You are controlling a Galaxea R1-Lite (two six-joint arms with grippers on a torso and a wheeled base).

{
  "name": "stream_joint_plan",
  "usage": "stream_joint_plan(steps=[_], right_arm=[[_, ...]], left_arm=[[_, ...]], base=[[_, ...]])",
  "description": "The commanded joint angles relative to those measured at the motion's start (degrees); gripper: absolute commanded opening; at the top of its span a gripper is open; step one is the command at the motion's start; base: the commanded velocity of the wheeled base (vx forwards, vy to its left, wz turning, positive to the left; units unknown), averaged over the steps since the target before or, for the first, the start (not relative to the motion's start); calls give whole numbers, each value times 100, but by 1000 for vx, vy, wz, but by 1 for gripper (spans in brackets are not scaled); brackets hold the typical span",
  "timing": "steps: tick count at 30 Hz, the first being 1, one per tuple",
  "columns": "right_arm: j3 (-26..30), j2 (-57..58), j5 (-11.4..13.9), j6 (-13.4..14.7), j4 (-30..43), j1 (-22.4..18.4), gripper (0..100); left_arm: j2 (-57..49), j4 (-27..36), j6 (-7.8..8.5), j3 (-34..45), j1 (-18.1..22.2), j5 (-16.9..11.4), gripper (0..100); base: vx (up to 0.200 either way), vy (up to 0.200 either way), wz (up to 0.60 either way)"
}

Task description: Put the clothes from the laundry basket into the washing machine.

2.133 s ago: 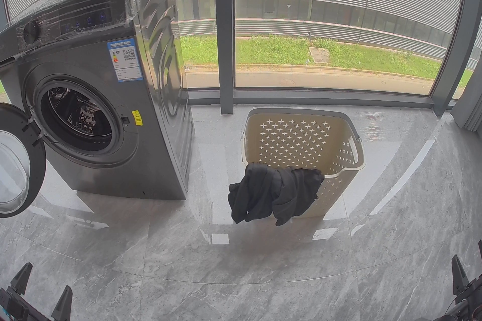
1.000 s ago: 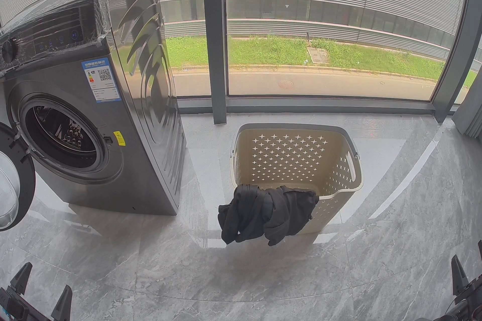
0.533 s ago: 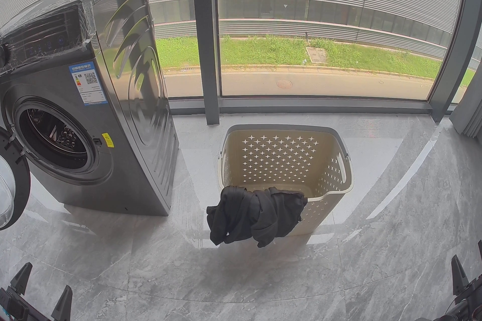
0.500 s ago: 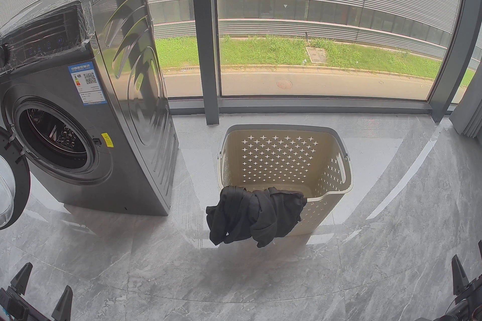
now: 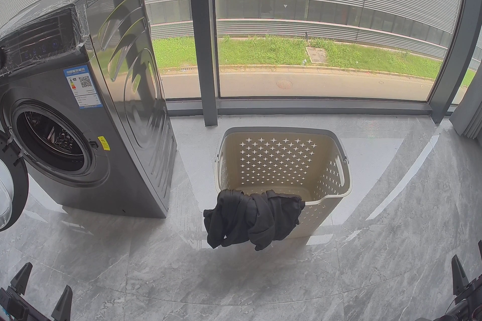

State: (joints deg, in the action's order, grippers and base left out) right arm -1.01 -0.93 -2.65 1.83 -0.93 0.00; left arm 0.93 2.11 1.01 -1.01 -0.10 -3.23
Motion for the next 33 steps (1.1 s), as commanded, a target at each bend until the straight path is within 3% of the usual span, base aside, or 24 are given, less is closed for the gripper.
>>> stream_joint_plan(steps=[1, 6, 12, 19, 22, 26, 30, 31, 32, 33], right_arm=[[101, 93, 1, 2, -4, 0, 100], [101, 93, 1, 2, -4, 0, 100], [101, 93, 1, 2, -4, -9, 100], [101, 93, 98, -7, 22, -18, 100], [-435, 93, 168, 2, -268, 0, 100], [-1244, -74, 308, 2, -74, 44, 100], [-1402, -690, 1346, 2, 356, 185, 100], [-1402, -690, 1346, 2, 356, 185, 100], [-1367, -1068, 1785, 2, 365, 193, 100], [-1323, -1560, 2444, -7, 330, 220, 100]], left_arm=[[-93, 0, 4, 101, 10, -2, 100], [-93, 0, -13, 101, 1, -11, 100], [-93, 0, 4, 101, 1, -2, 100], [-93, 0, -5, 101, 1, -11, 100], [-93, 0, 4, 101, 10, -2, 100], [-93, 0, 48, 101, 10, -11, 100], [-93, 0, 92, 101, 10, -11, 100], [-93, 0, 92, 101, 10, -11, 100], [-93, 9, 110, 101, 10, -20, 100], [-93, 0, 75, 101, 10, -20, 100]], base=[[0, 0, 0], [0, 0, 0], [0, 200, 0], [0, 0, 0], [0, 0, 0], [0, 0, 0], [0, 0, 0], [0, 0, 0], [0, 0, 0], [0, 0, 0]])
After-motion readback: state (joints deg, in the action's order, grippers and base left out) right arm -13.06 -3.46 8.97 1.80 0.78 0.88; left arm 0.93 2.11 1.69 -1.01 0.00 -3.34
